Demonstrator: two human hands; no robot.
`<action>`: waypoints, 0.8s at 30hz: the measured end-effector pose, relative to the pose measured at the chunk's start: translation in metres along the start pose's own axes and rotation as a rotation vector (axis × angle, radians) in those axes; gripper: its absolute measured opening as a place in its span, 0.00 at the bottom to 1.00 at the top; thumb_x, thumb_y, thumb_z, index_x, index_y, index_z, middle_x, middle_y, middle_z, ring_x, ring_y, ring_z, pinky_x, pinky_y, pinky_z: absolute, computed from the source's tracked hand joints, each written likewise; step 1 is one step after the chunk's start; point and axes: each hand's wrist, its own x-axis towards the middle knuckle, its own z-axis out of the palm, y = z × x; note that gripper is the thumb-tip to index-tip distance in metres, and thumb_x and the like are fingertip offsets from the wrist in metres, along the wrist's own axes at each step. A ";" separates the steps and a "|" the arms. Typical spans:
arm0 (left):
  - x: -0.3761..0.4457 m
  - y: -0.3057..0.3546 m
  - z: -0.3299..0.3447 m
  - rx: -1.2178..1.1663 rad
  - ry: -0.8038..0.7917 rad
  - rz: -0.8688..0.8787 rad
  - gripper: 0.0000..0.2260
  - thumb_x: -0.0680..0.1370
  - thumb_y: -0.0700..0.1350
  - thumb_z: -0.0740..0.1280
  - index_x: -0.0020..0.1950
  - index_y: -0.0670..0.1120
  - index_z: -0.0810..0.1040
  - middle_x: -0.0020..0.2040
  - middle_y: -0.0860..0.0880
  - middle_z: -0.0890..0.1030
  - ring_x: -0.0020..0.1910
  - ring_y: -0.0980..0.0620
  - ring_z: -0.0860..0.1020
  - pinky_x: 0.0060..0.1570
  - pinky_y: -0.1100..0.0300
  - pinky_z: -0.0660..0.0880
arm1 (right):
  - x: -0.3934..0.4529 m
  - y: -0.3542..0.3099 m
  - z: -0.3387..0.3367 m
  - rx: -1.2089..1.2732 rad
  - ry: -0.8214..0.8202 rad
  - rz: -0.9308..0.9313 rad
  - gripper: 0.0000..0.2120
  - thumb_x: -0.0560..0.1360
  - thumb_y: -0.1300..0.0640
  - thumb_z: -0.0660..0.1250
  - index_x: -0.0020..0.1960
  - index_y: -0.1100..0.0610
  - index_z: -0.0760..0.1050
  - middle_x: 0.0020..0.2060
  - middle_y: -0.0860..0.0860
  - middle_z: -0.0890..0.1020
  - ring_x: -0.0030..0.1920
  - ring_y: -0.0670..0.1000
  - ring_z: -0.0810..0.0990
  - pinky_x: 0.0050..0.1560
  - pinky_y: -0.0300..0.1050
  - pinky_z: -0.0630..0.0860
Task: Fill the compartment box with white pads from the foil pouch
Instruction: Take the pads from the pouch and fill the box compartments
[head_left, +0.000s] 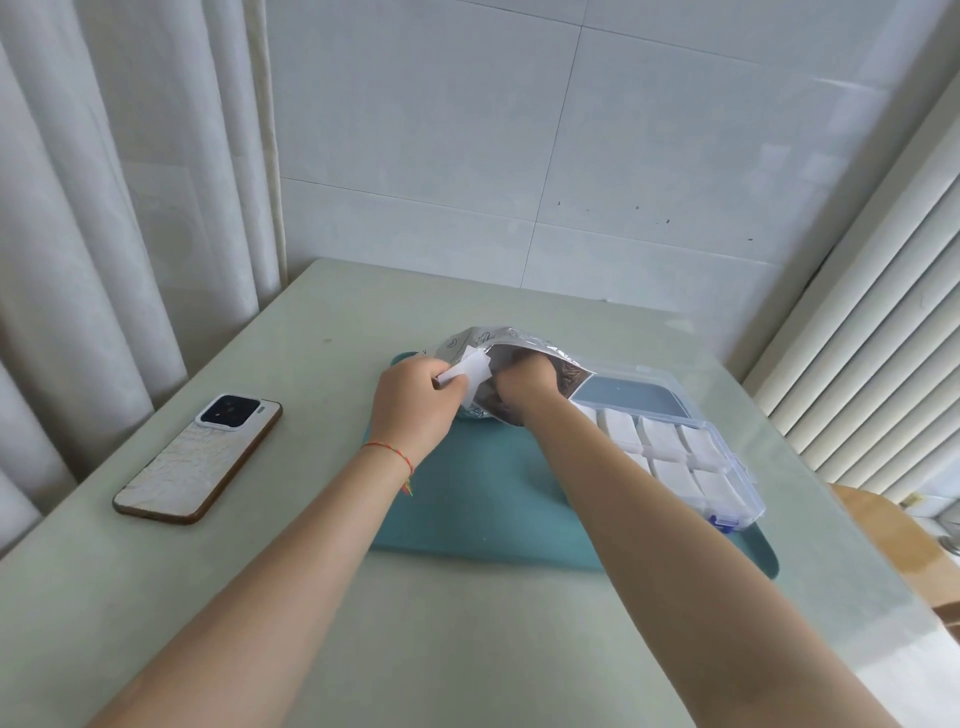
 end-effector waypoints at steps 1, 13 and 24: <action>0.000 0.000 -0.001 0.012 0.005 -0.001 0.20 0.72 0.39 0.67 0.30 0.47 0.57 0.29 0.49 0.55 0.31 0.51 0.53 0.30 0.55 0.49 | -0.003 -0.001 -0.003 -0.021 -0.009 -0.013 0.08 0.78 0.63 0.60 0.54 0.60 0.76 0.46 0.57 0.78 0.44 0.55 0.76 0.39 0.42 0.76; -0.016 0.017 0.007 0.103 -0.002 -0.040 0.15 0.73 0.42 0.65 0.30 0.43 0.61 0.27 0.46 0.63 0.31 0.47 0.61 0.28 0.55 0.54 | -0.039 0.045 -0.084 0.264 -0.253 -0.134 0.04 0.75 0.64 0.69 0.42 0.63 0.76 0.27 0.55 0.76 0.26 0.50 0.73 0.29 0.40 0.71; -0.037 0.058 0.023 -0.683 -0.582 -0.437 0.10 0.80 0.32 0.60 0.58 0.34 0.78 0.48 0.37 0.82 0.40 0.45 0.81 0.39 0.56 0.82 | -0.052 0.071 -0.122 0.060 -0.544 -0.279 0.05 0.76 0.62 0.69 0.47 0.64 0.79 0.34 0.54 0.77 0.30 0.52 0.72 0.32 0.42 0.69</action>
